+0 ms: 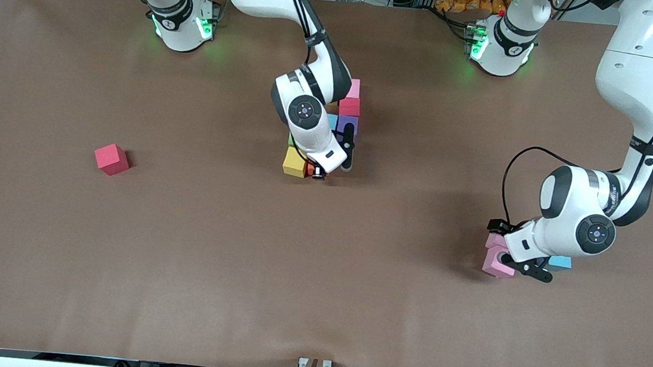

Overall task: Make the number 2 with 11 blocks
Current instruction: 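Grasp the top pink cube with the left gripper while the right holds orange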

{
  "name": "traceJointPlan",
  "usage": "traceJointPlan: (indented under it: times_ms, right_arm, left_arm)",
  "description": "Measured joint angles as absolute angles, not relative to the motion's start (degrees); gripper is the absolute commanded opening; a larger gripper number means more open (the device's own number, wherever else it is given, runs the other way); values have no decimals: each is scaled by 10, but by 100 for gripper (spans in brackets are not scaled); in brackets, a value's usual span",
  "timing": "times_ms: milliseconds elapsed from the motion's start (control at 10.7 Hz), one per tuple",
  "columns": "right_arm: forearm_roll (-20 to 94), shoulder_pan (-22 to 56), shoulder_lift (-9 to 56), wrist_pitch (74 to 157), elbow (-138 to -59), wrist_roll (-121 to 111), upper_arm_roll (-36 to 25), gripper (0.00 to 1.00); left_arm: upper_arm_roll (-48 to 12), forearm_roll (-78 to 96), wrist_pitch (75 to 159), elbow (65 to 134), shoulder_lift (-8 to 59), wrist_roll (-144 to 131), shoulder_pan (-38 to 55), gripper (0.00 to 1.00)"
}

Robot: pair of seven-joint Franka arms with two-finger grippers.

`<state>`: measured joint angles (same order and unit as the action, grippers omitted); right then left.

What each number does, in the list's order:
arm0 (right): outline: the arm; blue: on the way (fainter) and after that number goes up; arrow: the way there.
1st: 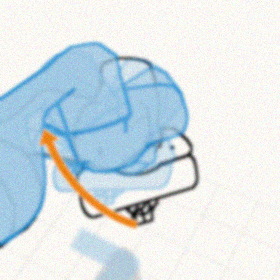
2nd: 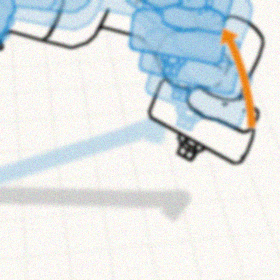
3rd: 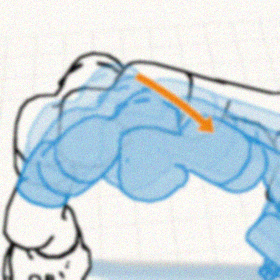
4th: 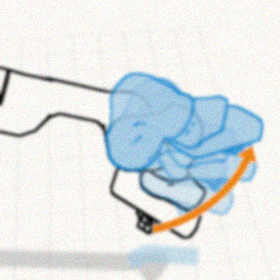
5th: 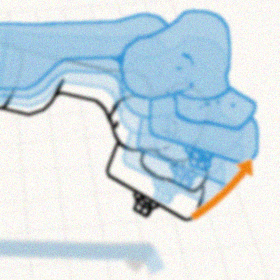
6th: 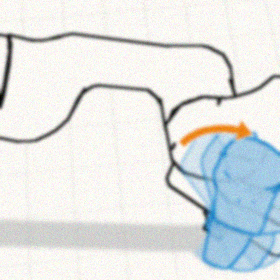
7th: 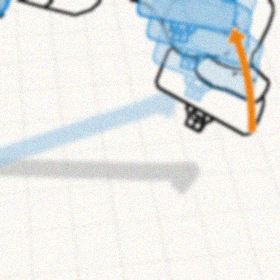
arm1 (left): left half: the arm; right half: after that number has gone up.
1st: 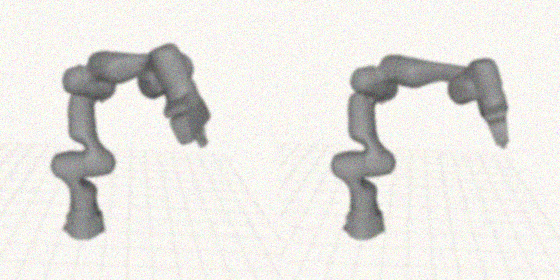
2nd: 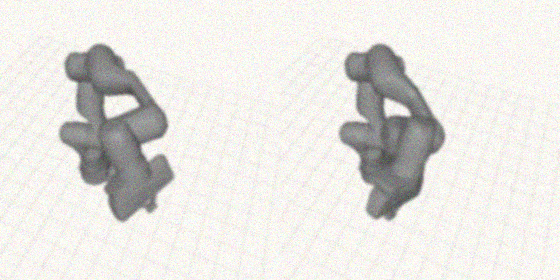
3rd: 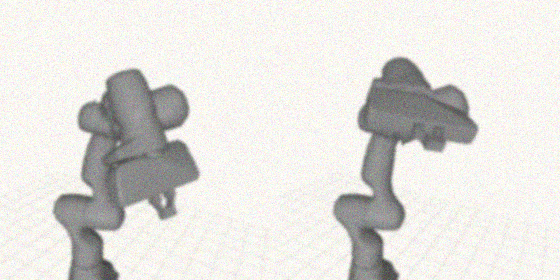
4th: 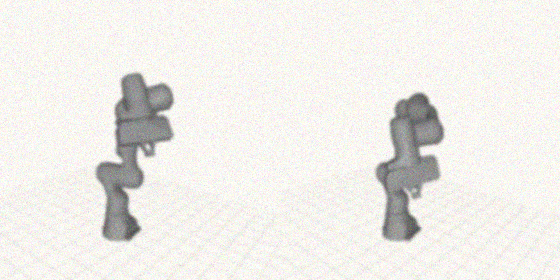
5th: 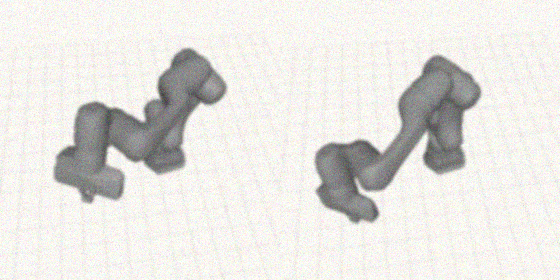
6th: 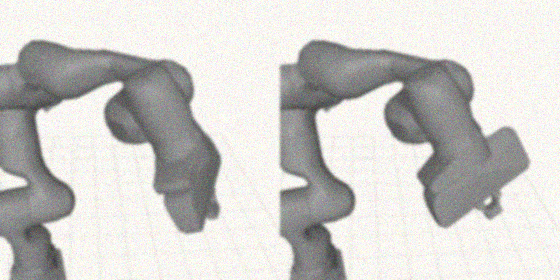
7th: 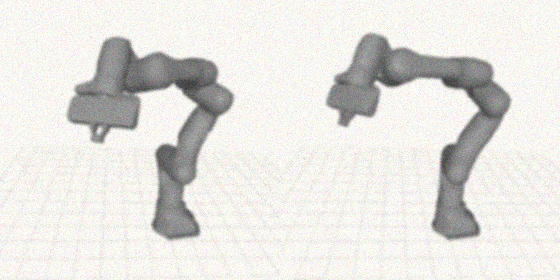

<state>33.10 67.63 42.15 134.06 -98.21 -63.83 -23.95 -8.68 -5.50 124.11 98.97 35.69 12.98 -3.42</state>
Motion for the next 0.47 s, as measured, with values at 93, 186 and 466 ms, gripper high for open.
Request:
traceJointPlan:
  times_ms: [93, 186, 466]
  right_arm:
    - [331, 676, 421, 1341, -982, -639, -240, 19]
    - [331, 676, 421, 1341, -983, -639, -240, 19]
    - [331, 676, 421, 1342, -983, -640, -240, 19]
  left_arm:
    - [-87, -56, 1241, 990, 358, 132, -34, 81]
    - [-87, -58, 1241, 990, 358, 134, -34, 76]
    - [-87, -59, 1241, 990, 359, 134, -34, 43]
